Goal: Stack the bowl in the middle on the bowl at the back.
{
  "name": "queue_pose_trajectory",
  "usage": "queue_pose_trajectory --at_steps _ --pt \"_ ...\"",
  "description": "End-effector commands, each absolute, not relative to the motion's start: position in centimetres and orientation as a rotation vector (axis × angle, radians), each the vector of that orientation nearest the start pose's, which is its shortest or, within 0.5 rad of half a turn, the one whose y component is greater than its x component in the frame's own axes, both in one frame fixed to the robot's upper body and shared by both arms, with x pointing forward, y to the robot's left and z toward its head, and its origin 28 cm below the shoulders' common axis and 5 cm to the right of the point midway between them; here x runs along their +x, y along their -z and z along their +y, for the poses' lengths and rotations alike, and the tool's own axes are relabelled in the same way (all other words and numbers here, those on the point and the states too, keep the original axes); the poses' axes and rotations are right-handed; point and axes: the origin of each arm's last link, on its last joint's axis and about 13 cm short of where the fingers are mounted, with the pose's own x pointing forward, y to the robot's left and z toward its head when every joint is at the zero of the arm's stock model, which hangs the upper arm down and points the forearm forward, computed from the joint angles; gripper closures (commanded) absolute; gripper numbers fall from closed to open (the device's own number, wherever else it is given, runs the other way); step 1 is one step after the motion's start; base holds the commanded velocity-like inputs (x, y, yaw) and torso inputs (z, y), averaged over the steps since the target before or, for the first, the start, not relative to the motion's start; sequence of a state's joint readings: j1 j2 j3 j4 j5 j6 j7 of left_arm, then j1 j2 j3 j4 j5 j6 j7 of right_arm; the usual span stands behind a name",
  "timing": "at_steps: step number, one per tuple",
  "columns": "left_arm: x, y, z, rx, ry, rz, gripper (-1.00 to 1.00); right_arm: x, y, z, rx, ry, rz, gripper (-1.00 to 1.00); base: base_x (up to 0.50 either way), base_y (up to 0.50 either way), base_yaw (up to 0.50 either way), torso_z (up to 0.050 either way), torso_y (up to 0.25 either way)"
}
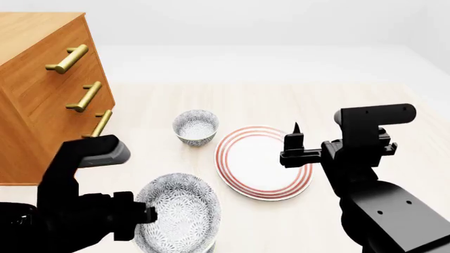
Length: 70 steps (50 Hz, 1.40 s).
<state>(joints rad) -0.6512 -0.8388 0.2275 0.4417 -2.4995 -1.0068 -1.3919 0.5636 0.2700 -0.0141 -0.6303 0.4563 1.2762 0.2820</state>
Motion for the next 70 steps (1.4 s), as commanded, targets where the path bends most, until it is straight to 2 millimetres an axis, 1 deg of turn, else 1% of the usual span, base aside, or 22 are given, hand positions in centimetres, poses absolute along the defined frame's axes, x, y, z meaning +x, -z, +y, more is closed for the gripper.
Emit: queue_pose_trajectory --at_steps 1,13,24,37,70 --pt "17.5 -23.8 25.2 -0.229 0.28 0.85 1.0 24.6 -18.5 -12.2 -0.091 0.001 0.115 -1.0 0.0 0.0 0.0 0.0 0.0" --pt "17.5 -22.8 25.1 -0.221 0.279 0.872 1.0 24.4 -18.3 -12.2 -0.092 0.005 0.123 -1.0 0.0 0.0 0.0 0.0 0.0" --pt "18.1 -22.2 25.1 -0.214 0.258 0.869 1.0 24.4 -18.2 -12.2 -0.092 0.006 0.126 -1.0 0.0 0.0 0.0 0.0 0.001" --pt "18.6 -21.8 25.0 -0.205 0.231 0.857 1.0 24.2 -18.2 -12.4 -0.092 0.014 0.126 -1.0 0.0 0.0 0.0 0.0 0.0" --pt "18.9 -20.8 24.7 -0.195 0.22 0.895 1.0 24.2 -18.2 -12.5 -0.092 0.021 0.128 -1.0 0.0 0.0 0.0 0.0 0.0"
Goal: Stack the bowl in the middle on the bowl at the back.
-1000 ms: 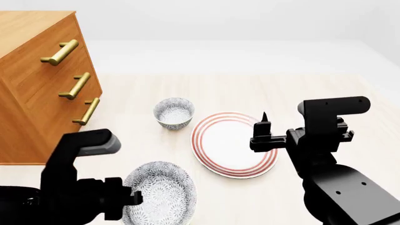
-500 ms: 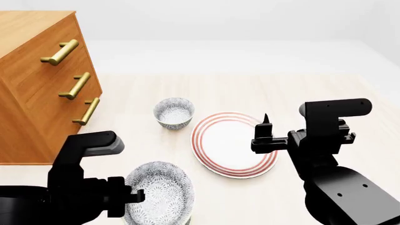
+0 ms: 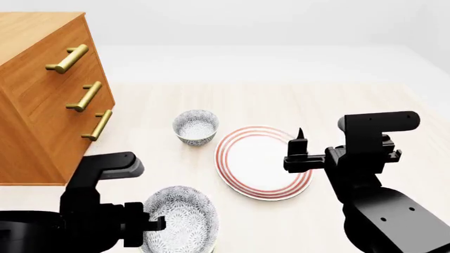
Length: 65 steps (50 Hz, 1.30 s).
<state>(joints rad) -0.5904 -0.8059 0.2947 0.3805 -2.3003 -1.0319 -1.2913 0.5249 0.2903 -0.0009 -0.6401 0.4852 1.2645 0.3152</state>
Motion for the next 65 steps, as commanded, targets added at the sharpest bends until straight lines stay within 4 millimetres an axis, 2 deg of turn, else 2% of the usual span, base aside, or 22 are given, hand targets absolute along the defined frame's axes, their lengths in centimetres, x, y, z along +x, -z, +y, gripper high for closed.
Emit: queue_pose_trajectory --at_steps 1,14,15,28,41,49,55,60,65 --pt "18.9 -20.8 24.7 -0.195 0.218 0.897 1.0 24.2 -18.2 -12.5 -0.092 0.022 0.128 -1.0 0.0 0.0 0.0 0.0 0.0" --pt "18.6 -20.6 24.7 -0.192 0.219 0.916 1.0 24.1 -18.3 -12.5 -0.092 0.025 0.125 -1.0 0.0 0.0 0.0 0.0 0.0" --pt "18.6 -20.6 24.7 -0.192 0.22 0.919 -1.0 24.1 -18.3 -12.5 -0.092 0.025 0.124 -1.0 0.0 0.0 0.0 0.0 0.01" --pt "18.7 -21.2 24.8 -0.187 0.226 0.894 -1.0 23.8 -18.7 -12.5 -0.094 0.024 0.117 -1.0 0.0 0.0 0.0 0.0 0.0" --pt "18.0 -23.9 25.5 -0.144 0.225 0.66 -1.0 22.9 -19.9 -12.2 -0.108 0.021 0.09 -1.0 0.0 0.0 0.0 0.0 0.0" --pt "17.8 -24.1 26.5 0.006 0.141 0.324 -1.0 20.4 -20.9 -11.7 -0.117 0.03 0.055 -1.0 0.0 0.0 0.0 0.0 0.0" --pt "17.0 -24.2 26.7 0.058 0.061 0.134 -1.0 17.4 -21.1 -11.1 -0.132 0.037 0.031 -1.0 0.0 0.0 0.0 0.0 0.0" --pt "15.7 -24.0 26.8 0.07 0.029 0.066 -1.0 14.1 -21.7 -10.8 -0.141 0.05 0.0 -1.0 0.0 0.0 0.0 0.0 0.0" --pt "14.1 -24.3 27.3 0.05 0.005 0.05 -1.0 12.4 -21.7 -10.4 -0.146 0.062 -0.02 -1.0 0.0 0.0 0.0 0.0 0.0"
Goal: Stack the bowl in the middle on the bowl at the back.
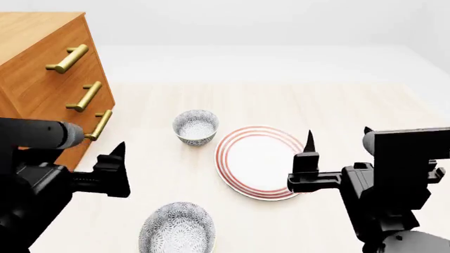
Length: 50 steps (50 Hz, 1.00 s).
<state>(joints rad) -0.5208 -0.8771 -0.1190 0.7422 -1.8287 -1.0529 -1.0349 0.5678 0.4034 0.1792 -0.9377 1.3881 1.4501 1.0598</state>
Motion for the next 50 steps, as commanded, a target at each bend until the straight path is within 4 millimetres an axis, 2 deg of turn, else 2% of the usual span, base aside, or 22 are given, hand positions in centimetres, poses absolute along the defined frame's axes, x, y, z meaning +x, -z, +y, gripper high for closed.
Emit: queue_pose_trajectory --at_steps 1,8,16,31,46,50 --pt "13.6 -24.3 27.5 0.047 -0.001 0.049 -1.0 12.3 -21.7 -10.5 -0.147 0.065 -0.024 -1.0 0.0 0.0 0.0 0.0 0.0" --pt "9.6 -24.8 28.2 0.03 -0.03 0.047 -1.0 11.6 -21.6 -11.9 -0.152 0.086 -0.048 -1.0 0.0 0.0 0.0 0.0 0.0" --pt "7.7 -25.4 28.8 0.001 -0.056 0.031 -1.0 9.7 -22.2 -14.2 -0.144 0.116 -0.076 -1.0 0.0 0.0 0.0 0.0 0.0" --pt "6.9 -25.3 29.6 0.003 -0.088 -0.025 -1.0 7.4 -21.5 -15.5 -0.1 0.147 -0.083 -1.0 0.0 0.0 0.0 0.0 0.0" --pt "6.8 -24.7 29.8 0.025 -0.094 -0.06 -1.0 5.9 -21.3 -16.0 -0.081 0.159 -0.078 -1.0 0.0 0.0 0.0 0.0 0.0" --pt "6.6 -24.4 29.8 0.065 -0.065 -0.09 -1.0 6.1 -21.3 -15.9 -0.086 0.15 -0.071 -1.0 0.0 0.0 0.0 0.0 0.0"
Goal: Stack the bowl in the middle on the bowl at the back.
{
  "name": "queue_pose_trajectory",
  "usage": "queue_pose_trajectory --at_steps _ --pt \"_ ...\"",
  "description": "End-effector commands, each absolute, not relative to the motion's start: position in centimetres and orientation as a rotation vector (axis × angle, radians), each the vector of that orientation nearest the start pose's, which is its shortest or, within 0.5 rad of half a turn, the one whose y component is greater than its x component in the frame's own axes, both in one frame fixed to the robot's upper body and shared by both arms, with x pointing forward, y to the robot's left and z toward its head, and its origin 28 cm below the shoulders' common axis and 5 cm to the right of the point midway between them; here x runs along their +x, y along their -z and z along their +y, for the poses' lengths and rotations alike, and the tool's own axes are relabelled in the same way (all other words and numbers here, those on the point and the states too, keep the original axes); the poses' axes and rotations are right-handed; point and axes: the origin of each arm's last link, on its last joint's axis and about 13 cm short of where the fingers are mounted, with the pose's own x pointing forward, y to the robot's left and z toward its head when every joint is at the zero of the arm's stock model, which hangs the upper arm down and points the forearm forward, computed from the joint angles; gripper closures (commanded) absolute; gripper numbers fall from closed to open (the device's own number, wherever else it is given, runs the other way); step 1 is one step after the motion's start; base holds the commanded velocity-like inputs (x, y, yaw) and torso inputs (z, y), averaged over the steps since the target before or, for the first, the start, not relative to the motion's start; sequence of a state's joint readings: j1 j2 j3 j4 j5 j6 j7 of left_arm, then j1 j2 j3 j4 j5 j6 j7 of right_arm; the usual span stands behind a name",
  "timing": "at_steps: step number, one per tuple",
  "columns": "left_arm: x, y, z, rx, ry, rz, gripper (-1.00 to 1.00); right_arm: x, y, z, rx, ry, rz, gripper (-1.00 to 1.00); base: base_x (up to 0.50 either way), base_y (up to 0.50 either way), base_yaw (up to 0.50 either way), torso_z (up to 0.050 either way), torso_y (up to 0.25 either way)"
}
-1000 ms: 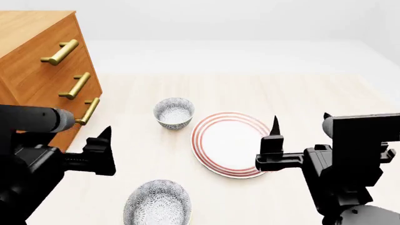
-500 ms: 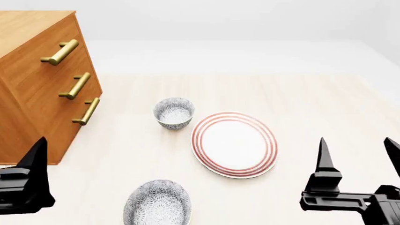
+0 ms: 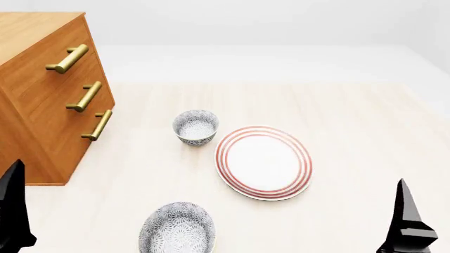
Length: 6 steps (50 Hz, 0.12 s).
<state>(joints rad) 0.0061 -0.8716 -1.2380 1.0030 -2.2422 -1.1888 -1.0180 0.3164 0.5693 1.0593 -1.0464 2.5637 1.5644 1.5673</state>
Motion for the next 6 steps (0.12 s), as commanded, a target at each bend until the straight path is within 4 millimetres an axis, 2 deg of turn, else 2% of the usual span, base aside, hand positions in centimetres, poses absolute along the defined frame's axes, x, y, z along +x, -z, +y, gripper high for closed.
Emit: queue_pose_trajectory --at_steps 1,6 --pt "6.57 -24.31 29.85 0.075 -0.057 -0.095 -1.0 6.13 -21.25 -15.91 -0.086 0.148 -0.07 -1.0 0.0 0.0 0.0 0.0 0.0" --pt "6.2 -24.02 29.83 0.103 -0.013 -0.094 -1.0 6.05 -21.21 -15.89 -0.084 0.14 -0.067 -1.0 0.0 0.0 0.0 0.0 0.0"
